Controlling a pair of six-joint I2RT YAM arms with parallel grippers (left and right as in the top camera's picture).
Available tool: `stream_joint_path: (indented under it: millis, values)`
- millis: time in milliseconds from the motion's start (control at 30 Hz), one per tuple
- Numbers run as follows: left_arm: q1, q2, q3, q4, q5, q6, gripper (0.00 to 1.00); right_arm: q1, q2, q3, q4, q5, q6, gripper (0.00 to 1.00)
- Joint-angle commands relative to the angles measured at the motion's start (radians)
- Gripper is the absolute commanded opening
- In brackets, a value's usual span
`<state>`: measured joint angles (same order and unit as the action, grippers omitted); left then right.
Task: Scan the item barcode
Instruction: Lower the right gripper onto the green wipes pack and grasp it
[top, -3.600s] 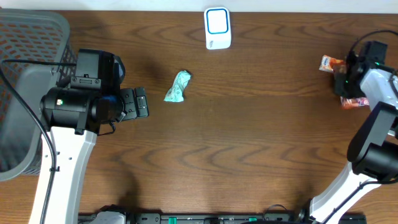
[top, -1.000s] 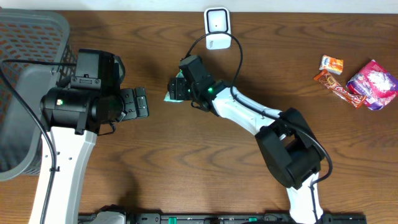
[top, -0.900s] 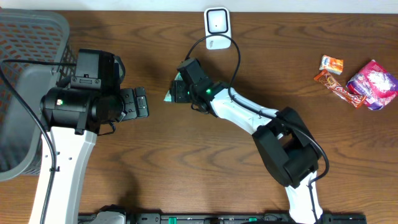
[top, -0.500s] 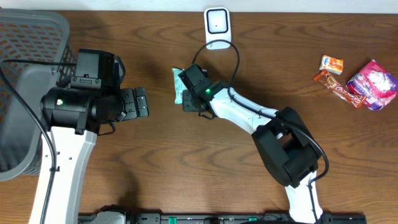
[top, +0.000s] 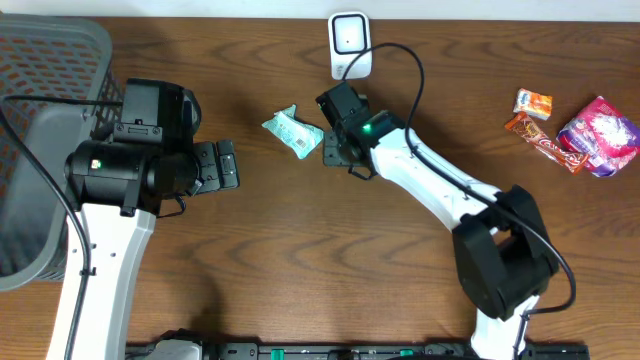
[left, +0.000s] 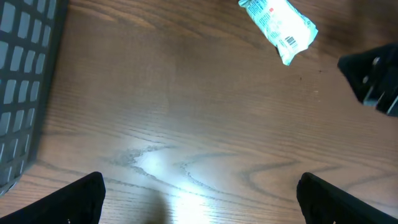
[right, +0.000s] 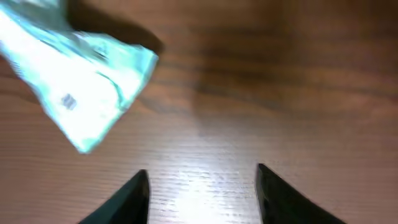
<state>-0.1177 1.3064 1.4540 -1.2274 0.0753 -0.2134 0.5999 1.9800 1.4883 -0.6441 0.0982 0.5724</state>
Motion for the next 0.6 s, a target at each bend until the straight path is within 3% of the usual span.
stream_joint_path:
  millis: [0, 200, 367, 400, 433, 467, 567]
  values:
    - [0.005, 0.003, 0.005, -0.002, -0.009, -0.006, 0.98, 0.007, -0.017, -0.003, 0.075, -0.011, -0.094, 0.55]
    - [0.005, 0.003, 0.005, -0.002, -0.009, -0.006, 0.98, 0.011, 0.001, -0.004, 0.282, -0.010, -0.123, 0.68]
    - [0.005, 0.003, 0.005, -0.002, -0.009, -0.006, 0.98, 0.011, 0.053, -0.005, 0.439, -0.010, -0.137, 0.68]
    - [0.005, 0.003, 0.005, -0.002, -0.009, -0.005, 0.98, 0.011, 0.072, -0.005, 0.471, -0.011, -0.137, 0.64]
    - [0.005, 0.003, 0.005, -0.002, -0.009, -0.006, 0.98, 0.011, 0.092, -0.005, 0.506, -0.012, -0.136, 0.52]
    - [0.005, 0.003, 0.005, -0.002, -0.009, -0.006, 0.98, 0.011, 0.116, -0.005, 0.543, -0.019, -0.137, 0.49]
    - [0.005, 0.003, 0.005, -0.002, -0.009, -0.006, 0.98, 0.014, 0.178, -0.005, 0.632, -0.064, -0.137, 0.59]
